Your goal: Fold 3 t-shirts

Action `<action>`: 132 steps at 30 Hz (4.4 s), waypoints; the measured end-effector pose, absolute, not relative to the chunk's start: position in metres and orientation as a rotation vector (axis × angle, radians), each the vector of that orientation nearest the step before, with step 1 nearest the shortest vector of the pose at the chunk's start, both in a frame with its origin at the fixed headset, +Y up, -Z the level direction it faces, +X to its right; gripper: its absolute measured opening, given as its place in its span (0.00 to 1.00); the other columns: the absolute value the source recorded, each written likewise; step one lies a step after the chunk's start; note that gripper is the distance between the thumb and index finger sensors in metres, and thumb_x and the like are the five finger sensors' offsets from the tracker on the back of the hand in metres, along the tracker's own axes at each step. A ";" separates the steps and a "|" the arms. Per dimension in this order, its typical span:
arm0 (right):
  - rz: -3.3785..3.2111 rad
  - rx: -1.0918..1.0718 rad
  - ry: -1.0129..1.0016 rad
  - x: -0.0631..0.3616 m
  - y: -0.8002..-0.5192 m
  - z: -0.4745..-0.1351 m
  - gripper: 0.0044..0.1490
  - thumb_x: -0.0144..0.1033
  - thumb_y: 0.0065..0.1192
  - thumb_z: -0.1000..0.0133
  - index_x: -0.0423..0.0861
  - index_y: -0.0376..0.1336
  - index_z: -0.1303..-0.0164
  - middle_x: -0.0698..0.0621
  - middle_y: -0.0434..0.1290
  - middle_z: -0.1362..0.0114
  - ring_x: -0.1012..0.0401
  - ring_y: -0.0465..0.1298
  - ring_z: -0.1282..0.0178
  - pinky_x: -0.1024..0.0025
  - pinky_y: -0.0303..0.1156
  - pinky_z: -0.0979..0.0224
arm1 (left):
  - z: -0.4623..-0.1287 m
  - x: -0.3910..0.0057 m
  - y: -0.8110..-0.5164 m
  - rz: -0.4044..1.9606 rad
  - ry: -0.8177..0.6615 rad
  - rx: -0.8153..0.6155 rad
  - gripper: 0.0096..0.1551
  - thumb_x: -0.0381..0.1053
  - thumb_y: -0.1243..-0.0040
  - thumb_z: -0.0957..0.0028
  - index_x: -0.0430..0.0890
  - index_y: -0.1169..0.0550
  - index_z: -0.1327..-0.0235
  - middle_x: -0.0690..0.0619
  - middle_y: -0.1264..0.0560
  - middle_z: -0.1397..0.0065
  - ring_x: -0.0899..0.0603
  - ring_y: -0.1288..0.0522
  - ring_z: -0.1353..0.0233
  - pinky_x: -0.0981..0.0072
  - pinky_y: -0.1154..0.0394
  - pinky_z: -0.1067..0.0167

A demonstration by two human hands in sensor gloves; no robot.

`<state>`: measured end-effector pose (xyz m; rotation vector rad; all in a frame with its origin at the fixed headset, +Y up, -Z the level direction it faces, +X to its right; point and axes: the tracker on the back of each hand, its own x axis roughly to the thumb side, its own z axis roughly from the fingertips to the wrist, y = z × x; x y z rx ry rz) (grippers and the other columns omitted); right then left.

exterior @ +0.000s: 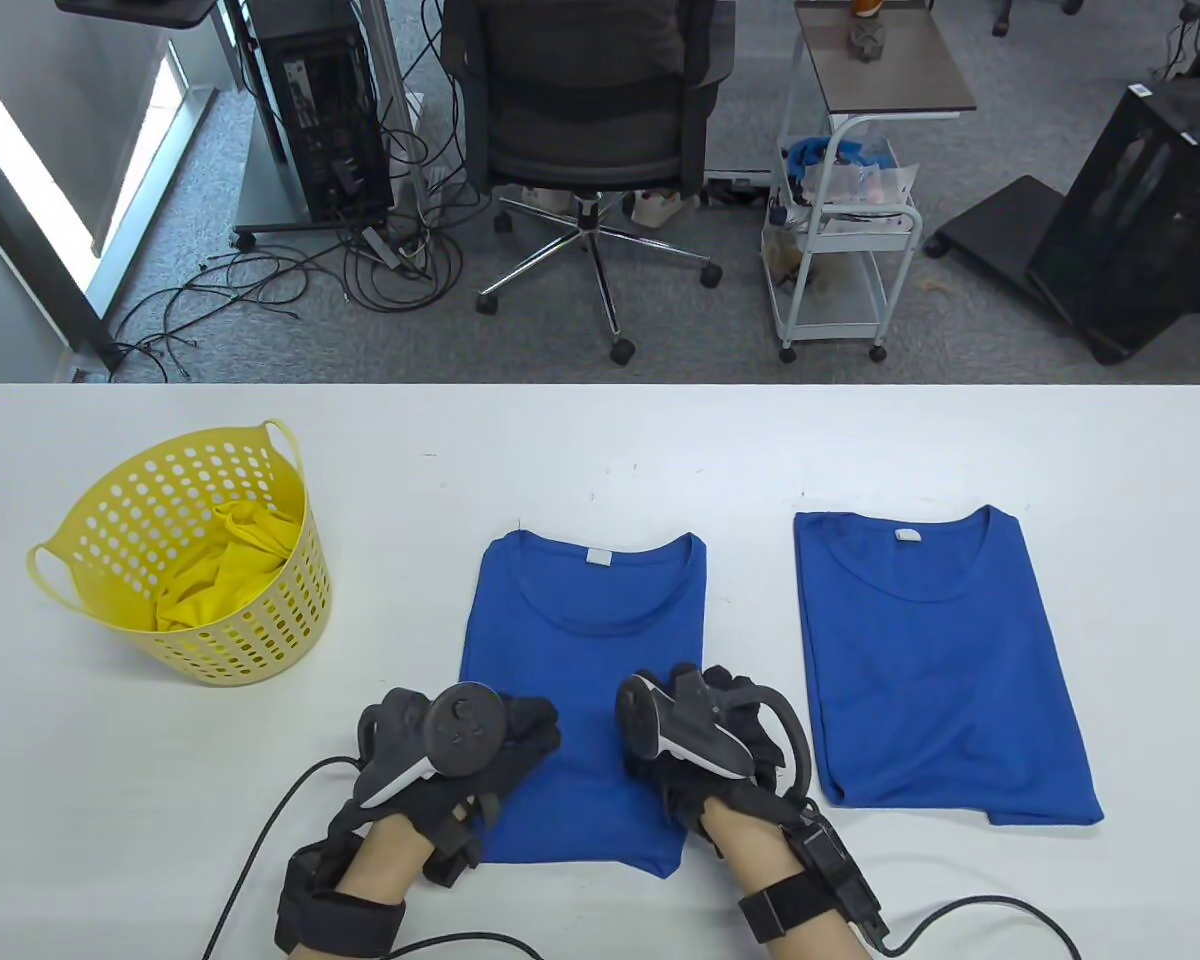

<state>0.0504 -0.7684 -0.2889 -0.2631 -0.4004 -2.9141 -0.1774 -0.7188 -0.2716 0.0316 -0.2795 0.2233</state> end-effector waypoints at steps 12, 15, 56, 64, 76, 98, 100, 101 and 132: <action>-3.168 -0.163 -0.316 0.090 -0.741 -0.288 0.40 0.54 0.67 0.59 0.57 0.63 0.34 0.43 0.61 0.23 0.41 0.62 0.26 0.37 0.54 0.26 | -0.293 -0.228 -0.763 0.043 0.023 -0.267 0.34 0.70 0.47 0.56 0.57 0.24 0.39 0.55 0.27 0.29 0.44 0.30 0.27 0.48 0.25 0.35; -3.317 0.104 -0.189 0.114 -0.737 -0.310 0.37 0.53 0.66 0.55 0.51 0.66 0.36 0.44 0.65 0.26 0.42 0.65 0.27 0.36 0.54 0.25 | -0.305 -0.223 -0.765 0.097 0.073 -0.315 0.36 0.71 0.47 0.56 0.55 0.26 0.36 0.54 0.29 0.27 0.43 0.32 0.25 0.48 0.26 0.33; -3.088 0.194 -0.147 0.139 -0.669 -0.287 0.29 0.38 0.61 0.54 0.43 0.66 0.43 0.42 0.67 0.32 0.44 0.69 0.33 0.42 0.61 0.28 | -0.294 -0.125 -0.728 0.377 -0.010 -0.103 0.24 0.58 0.35 0.59 0.53 0.18 0.50 0.55 0.25 0.36 0.46 0.27 0.29 0.55 0.23 0.35; -3.113 0.348 -0.123 0.205 -0.651 -0.261 0.29 0.38 0.62 0.54 0.43 0.66 0.43 0.42 0.67 0.32 0.44 0.69 0.33 0.42 0.61 0.28 | -0.277 -0.065 -0.716 0.414 -0.088 -0.062 0.24 0.59 0.36 0.59 0.53 0.19 0.50 0.55 0.25 0.36 0.47 0.27 0.29 0.55 0.23 0.35; -3.104 0.573 -0.046 0.284 -0.635 -0.255 0.29 0.38 0.62 0.54 0.43 0.66 0.43 0.42 0.66 0.31 0.44 0.68 0.32 0.42 0.60 0.27 | -0.285 0.012 -0.704 0.492 -0.169 -0.021 0.24 0.60 0.36 0.58 0.54 0.19 0.50 0.56 0.26 0.35 0.47 0.28 0.28 0.55 0.24 0.33; -3.075 0.687 0.081 0.335 -0.622 -0.316 0.29 0.40 0.62 0.53 0.47 0.65 0.42 0.45 0.65 0.30 0.46 0.67 0.30 0.43 0.59 0.25 | -0.352 0.064 -0.703 0.555 -0.152 0.007 0.26 0.62 0.39 0.57 0.56 0.23 0.46 0.58 0.30 0.31 0.47 0.33 0.25 0.54 0.27 0.30; -3.076 0.690 0.075 0.336 -0.619 -0.321 0.29 0.40 0.62 0.53 0.47 0.65 0.42 0.45 0.65 0.30 0.46 0.67 0.30 0.43 0.59 0.26 | -0.358 0.066 -0.701 0.560 -0.146 0.004 0.26 0.63 0.39 0.57 0.56 0.23 0.46 0.58 0.30 0.31 0.48 0.33 0.24 0.54 0.27 0.30; -3.079 0.695 0.072 0.337 -0.618 -0.325 0.29 0.40 0.62 0.53 0.47 0.65 0.42 0.45 0.65 0.30 0.46 0.67 0.30 0.43 0.59 0.26 | -0.362 0.067 -0.699 0.566 -0.144 0.007 0.26 0.63 0.39 0.57 0.56 0.23 0.46 0.58 0.30 0.31 0.48 0.33 0.24 0.54 0.28 0.30; -3.021 0.860 -0.140 0.365 -0.703 -0.405 0.49 0.54 0.62 0.56 0.49 0.50 0.26 0.44 0.58 0.24 0.42 0.63 0.26 0.40 0.56 0.25 | -0.436 0.041 -0.753 0.330 -0.033 -0.160 0.36 0.65 0.43 0.56 0.53 0.29 0.35 0.52 0.35 0.25 0.42 0.38 0.22 0.49 0.32 0.28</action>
